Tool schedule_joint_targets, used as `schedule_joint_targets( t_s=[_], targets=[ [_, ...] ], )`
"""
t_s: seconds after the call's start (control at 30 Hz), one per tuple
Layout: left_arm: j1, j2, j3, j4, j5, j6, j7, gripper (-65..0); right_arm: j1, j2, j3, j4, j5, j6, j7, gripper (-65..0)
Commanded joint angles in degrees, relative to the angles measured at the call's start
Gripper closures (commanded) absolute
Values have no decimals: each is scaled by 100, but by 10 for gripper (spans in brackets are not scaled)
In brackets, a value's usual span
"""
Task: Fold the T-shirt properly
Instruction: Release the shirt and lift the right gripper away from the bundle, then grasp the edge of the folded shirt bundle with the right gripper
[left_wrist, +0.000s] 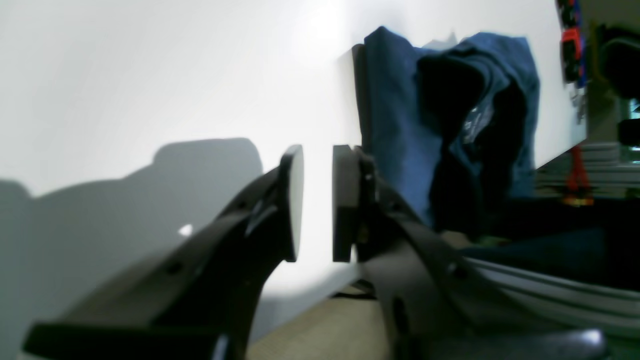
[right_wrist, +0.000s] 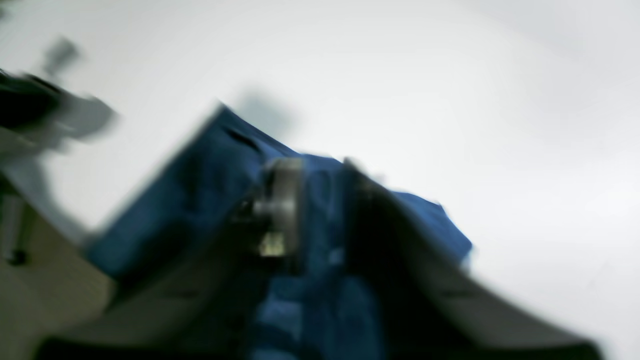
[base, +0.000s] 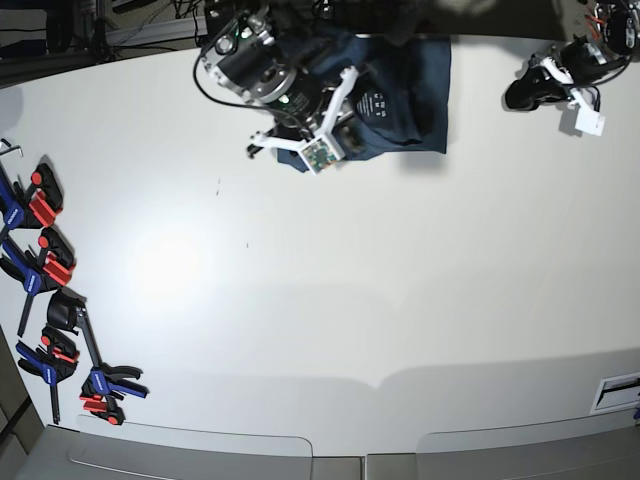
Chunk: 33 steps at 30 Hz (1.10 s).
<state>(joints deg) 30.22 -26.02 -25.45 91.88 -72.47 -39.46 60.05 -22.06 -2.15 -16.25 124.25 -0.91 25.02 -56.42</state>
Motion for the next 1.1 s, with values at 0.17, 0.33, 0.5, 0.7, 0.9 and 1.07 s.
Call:
schedule_joint_targets(
  t_s=[0.17,0.33,0.5,0.7,0.9,1.07],
  targets=[
    [13,-81,-37,212,-1253,-54,927,0,52,24,717,-289,107,0,496,0],
    [11,-83,-4,730,-1253,-54,1578,0,439,24,1504,-999,831,170,490,0],
    [-11,-72,538,905,-1253,-54,1556,0,935,24,1821,-1510,1471,415,352,0],
    [-31,-66,1609,905,-841,-54,1145,0,1403,26,1812,-2256,1462,461,337,0],
    [-219,-66,2004,903,306,-54,660,0,1655,111,1812,-3182,1462,658,153,0],
    [-289,-66,2037,898,1314,-54,114,0,1635,236,1843,-3215,1462,651,107,0]
  ],
)
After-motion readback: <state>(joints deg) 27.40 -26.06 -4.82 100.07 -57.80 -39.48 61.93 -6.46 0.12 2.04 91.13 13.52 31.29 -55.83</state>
